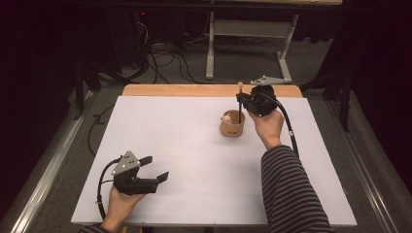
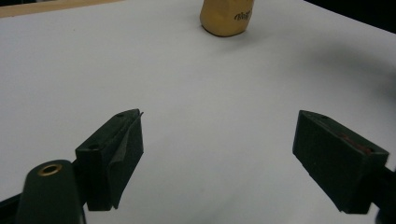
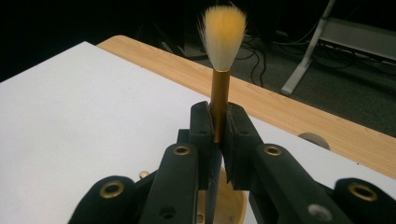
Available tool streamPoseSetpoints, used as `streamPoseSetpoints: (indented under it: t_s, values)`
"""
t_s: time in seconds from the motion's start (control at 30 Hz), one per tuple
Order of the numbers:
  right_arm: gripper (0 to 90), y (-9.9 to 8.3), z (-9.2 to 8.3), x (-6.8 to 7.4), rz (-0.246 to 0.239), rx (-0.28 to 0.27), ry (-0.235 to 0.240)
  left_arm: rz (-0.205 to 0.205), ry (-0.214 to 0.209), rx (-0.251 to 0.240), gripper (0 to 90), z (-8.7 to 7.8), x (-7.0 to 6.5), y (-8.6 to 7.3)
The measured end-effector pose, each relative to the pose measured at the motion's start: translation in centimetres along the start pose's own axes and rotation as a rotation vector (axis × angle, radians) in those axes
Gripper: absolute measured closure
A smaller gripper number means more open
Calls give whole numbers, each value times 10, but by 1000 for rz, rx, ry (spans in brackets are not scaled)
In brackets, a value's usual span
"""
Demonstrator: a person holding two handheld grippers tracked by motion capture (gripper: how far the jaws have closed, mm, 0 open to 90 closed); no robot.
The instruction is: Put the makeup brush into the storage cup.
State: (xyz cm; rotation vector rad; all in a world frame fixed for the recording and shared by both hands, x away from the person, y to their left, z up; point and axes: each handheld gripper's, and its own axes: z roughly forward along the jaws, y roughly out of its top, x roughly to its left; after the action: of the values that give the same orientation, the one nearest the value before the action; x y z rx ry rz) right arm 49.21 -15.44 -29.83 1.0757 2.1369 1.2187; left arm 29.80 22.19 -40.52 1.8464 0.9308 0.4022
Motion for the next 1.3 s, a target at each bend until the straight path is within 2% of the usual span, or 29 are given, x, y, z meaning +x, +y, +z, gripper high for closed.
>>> streamPoseSetpoints:
  t_s: [0.6, 1.3]
  values:
    - [850, -6, 12, 4, -33, 53, 2, 1, 0, -1, 169, -1, 0, 0]
    - [849, -15, 18, 0, -17, 90, -2, 0, -1, 2, 169, 0, 0, 0]
